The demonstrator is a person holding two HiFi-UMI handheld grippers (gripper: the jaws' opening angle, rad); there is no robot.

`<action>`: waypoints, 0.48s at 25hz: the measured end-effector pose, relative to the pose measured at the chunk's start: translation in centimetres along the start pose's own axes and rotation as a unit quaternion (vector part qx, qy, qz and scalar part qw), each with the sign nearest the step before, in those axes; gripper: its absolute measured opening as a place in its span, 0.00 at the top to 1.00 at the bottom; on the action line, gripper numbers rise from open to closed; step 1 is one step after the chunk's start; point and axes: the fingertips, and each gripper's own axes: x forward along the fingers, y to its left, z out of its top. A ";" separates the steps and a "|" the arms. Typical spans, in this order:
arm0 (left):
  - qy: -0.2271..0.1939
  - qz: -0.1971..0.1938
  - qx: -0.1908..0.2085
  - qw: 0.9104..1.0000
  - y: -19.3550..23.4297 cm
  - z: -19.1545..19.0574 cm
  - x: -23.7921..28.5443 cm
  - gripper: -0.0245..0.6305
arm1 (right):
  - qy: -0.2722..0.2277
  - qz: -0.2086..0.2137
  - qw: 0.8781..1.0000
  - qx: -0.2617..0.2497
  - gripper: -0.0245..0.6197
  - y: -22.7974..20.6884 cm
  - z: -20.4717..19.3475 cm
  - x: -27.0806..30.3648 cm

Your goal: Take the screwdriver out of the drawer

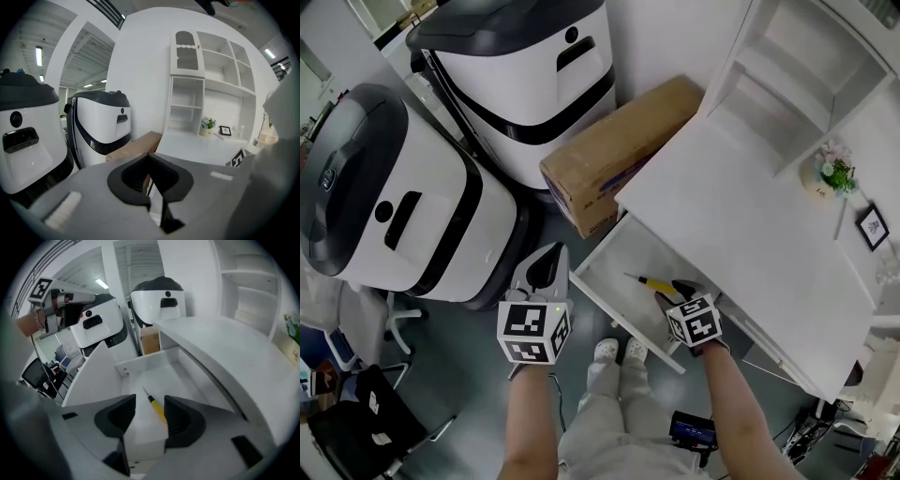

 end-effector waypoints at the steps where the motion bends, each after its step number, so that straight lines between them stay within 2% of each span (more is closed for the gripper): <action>1: 0.003 -0.001 0.000 1.000 0.0 -0.2 0.1 0.95 | 0.012 0.003 1.000 -0.002 0.68 -0.1 -0.4 0.7; 12: 0.029 -0.025 0.014 0.999 -0.4 -2.9 1.7 0.95 | 0.115 0.015 0.992 -0.041 0.68 -1.0 -4.6 7.4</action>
